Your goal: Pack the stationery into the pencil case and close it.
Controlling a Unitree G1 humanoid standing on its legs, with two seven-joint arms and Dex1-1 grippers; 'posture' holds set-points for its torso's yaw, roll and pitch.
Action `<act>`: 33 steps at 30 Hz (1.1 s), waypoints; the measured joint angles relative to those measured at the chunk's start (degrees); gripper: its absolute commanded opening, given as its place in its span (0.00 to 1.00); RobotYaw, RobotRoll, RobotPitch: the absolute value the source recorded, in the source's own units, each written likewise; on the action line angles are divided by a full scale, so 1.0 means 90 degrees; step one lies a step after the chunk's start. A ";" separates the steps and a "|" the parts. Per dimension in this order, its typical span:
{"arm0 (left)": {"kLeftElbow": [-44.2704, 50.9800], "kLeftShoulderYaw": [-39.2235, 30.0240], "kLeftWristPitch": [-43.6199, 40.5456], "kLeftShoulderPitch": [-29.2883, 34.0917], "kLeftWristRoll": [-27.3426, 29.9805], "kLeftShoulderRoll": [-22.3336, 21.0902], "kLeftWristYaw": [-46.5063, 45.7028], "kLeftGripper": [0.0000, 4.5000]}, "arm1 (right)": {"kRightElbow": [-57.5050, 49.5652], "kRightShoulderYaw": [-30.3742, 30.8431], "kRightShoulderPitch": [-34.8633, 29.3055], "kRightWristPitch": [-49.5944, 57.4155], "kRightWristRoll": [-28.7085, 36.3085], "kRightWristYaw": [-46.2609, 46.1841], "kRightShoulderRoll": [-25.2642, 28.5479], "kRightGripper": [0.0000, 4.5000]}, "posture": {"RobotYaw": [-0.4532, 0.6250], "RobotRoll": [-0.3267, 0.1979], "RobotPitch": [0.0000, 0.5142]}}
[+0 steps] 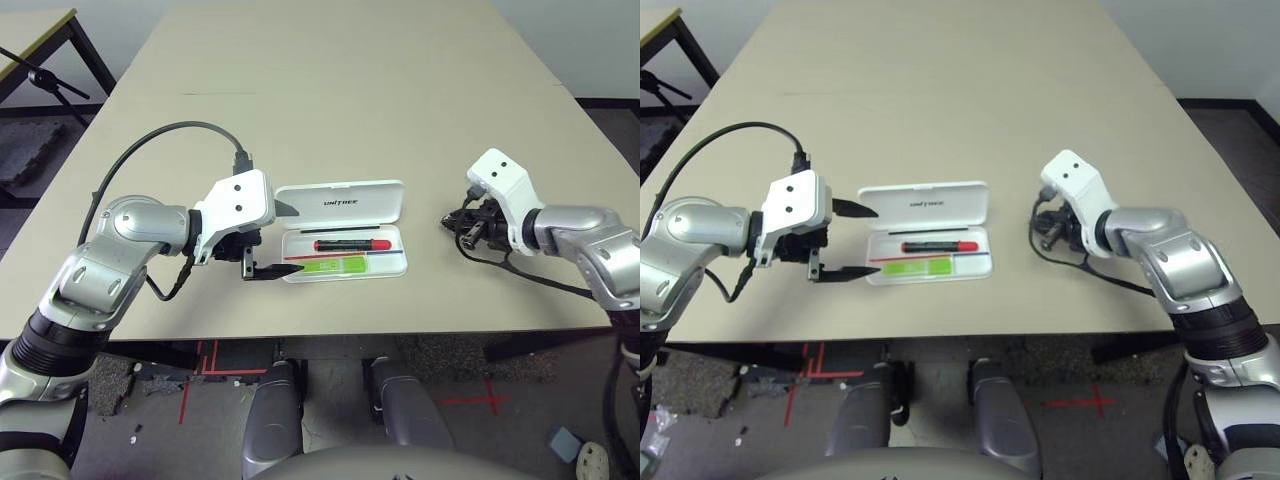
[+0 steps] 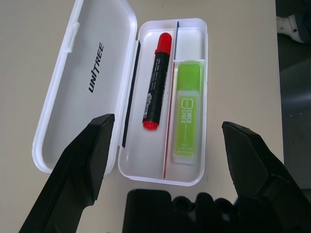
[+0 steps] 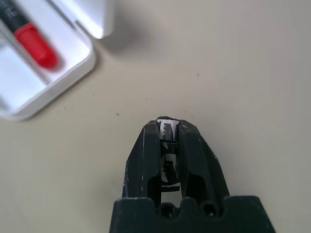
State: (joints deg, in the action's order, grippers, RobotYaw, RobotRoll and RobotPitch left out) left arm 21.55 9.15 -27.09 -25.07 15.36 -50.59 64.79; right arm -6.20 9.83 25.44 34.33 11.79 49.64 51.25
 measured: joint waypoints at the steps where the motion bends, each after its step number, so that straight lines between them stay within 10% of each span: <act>1: 0.0000 0.0000 -0.0008 0.0000 0.0001 0.0000 -0.0007 1.00 | 0.0098 0.0093 -0.0011 -0.0330 -0.0156 0.0169 0.0130 0.05 | 0.33 0.62 0.29; 33: 0.0100 -0.0004 -0.0134 0.0184 0.0003 -0.0018 -0.0297 1.00 | 0.0205 0.0828 0.0919 -0.1916 -0.0478 0.2520 -0.0842 0.05 | 0.38 0.62 0.27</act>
State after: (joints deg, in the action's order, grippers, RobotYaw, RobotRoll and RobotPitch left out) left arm 22.45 9.12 -28.30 -23.42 15.39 -50.75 62.12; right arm -4.36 17.28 33.71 17.09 7.48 72.32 43.67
